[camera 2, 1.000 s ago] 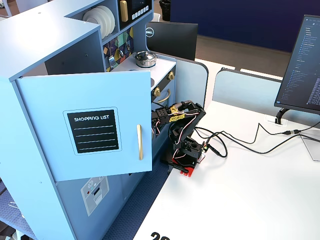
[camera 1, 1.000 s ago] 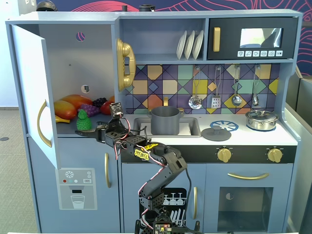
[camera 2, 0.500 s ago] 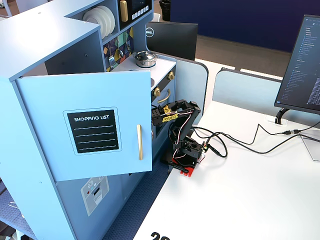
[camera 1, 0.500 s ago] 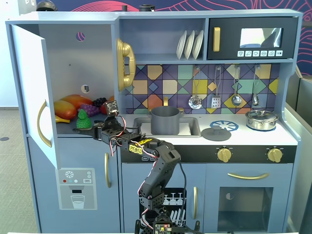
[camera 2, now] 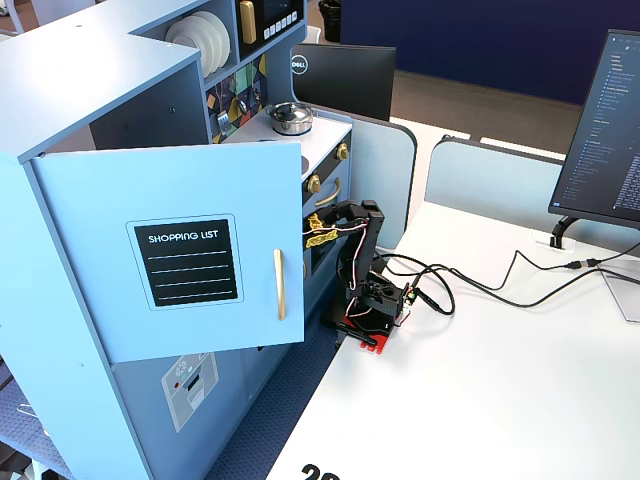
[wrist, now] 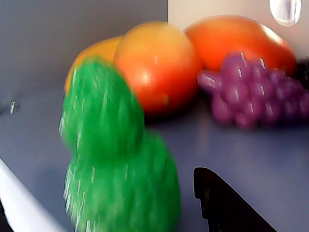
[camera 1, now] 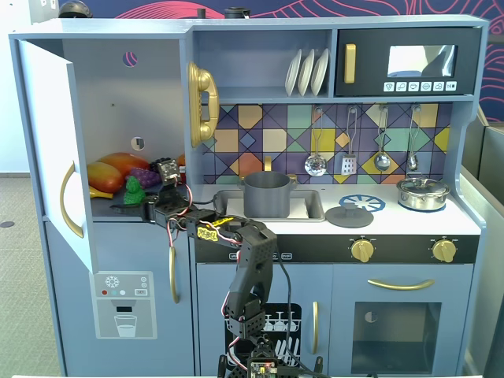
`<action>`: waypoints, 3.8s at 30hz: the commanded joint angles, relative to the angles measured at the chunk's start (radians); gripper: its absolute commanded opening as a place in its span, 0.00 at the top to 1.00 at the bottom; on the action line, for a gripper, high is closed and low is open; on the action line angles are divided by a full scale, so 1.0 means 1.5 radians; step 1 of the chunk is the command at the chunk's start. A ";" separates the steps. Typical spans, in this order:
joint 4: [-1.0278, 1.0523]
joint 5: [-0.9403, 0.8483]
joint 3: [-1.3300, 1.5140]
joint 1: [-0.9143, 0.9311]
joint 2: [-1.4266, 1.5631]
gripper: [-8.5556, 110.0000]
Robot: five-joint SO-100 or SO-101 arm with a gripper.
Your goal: Pick up the green pineapple from the left cabinet and place it in the gray recipient
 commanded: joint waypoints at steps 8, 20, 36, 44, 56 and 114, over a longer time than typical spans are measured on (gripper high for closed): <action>0.003 -0.032 -0.106 -0.015 -0.030 0.93; 0.468 -0.038 0.014 -0.127 0.420 0.93; 0.654 -0.037 -0.004 0.254 0.696 0.93; 0.515 0.006 -0.024 0.502 0.547 0.93; 0.313 -0.006 -0.136 0.571 0.245 0.93; 1.047 0.093 0.648 0.508 0.921 0.93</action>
